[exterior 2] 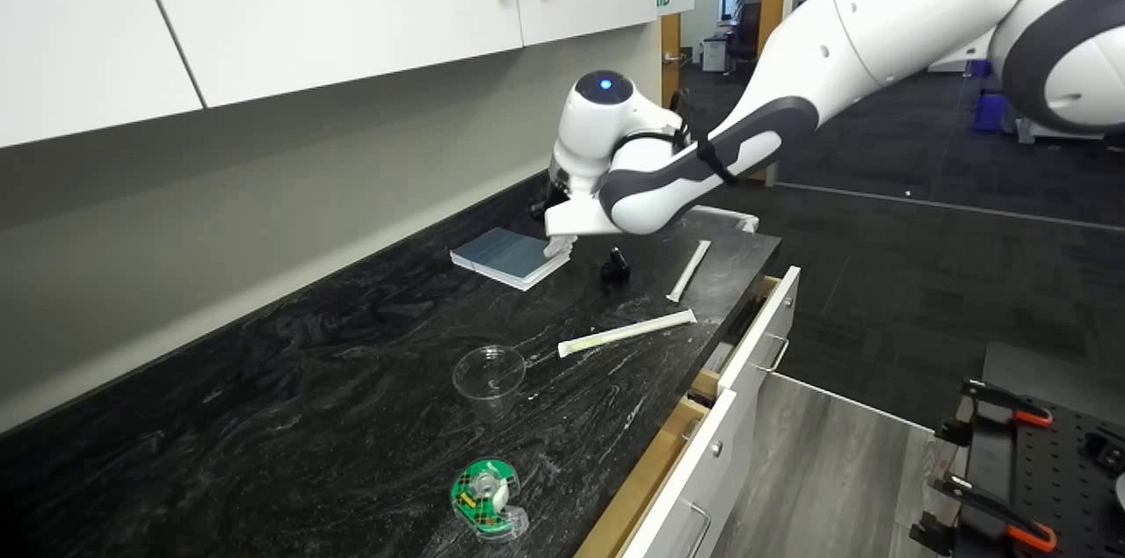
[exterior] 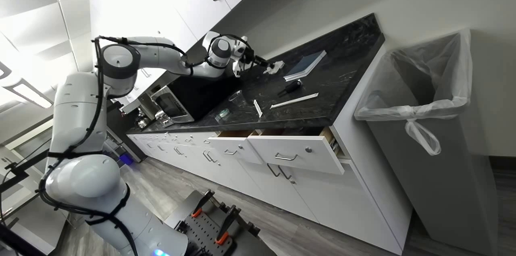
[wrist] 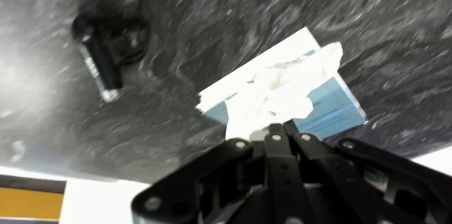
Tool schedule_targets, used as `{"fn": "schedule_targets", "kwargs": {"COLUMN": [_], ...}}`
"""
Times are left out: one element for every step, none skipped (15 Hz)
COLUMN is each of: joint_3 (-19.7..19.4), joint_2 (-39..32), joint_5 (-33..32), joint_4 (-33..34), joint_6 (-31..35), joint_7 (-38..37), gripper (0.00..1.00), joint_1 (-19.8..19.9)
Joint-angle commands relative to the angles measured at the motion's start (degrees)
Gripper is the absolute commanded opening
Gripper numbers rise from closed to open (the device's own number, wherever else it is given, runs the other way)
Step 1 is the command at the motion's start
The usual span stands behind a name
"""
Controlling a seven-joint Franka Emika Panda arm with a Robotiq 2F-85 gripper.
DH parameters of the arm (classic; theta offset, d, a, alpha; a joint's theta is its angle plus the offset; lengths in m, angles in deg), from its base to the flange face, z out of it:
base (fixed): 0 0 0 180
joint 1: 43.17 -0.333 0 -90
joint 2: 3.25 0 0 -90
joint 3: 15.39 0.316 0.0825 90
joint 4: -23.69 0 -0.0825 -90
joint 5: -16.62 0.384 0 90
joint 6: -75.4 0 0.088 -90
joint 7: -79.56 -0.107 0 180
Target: Put the paper in the bin
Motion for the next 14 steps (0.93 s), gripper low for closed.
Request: {"fn": "schedule_targets", "kwargs": {"joint_3": [-6.70, -8.25, -10.02, -12.74, -14.57, -16.25, -17.43, -14.86, -16.55, -16.10, -15.78, -15.57, -15.33, -15.10], "joint_2": [8.71, 10.04, 10.84, 11.28, 11.99, 12.17, 12.44, 9.88, 9.61, 9.59, 9.56, 9.56, 9.55, 9.54], "joint_5": [-7.52, -9.57, -11.82, -15.14, -17.52, -19.23, -20.85, -18.94, -18.60, -18.61, -18.61, -18.61, -18.60, -18.60], "joint_4": [-12.14, -14.17, -16.20, -18.03, -20.35, -21.93, -23.43, -18.45, -19.64, -19.58, -19.39, -19.27, -19.18, -19.10], "joint_6": [3.67, 4.30, 6.12, 7.69, 10.18, 12.55, 14.65, 11.00, 12.34, 12.34, 12.33, 12.32, 12.25, 12.18], "joint_7": [-9.24, -11.93, -14.81, -17.97, -20.56, -22.43, -23.44, -20.74, -20.57, -20.52, -20.52, -20.52, -20.52, -20.52], "gripper": [0.00, 0.00, 0.00, 0.00, 0.00, 0.00, 0.00, 0.00, 0.02, 0.02, 0.02, 0.02, 0.02, 0.00], "joint_1": [-0.64, -0.06, 0.66, 0.70, 1.46, 1.81, 1.79, 3.39, 2.91, 3.51, 3.71, 3.66, 3.37, 3.09]}}
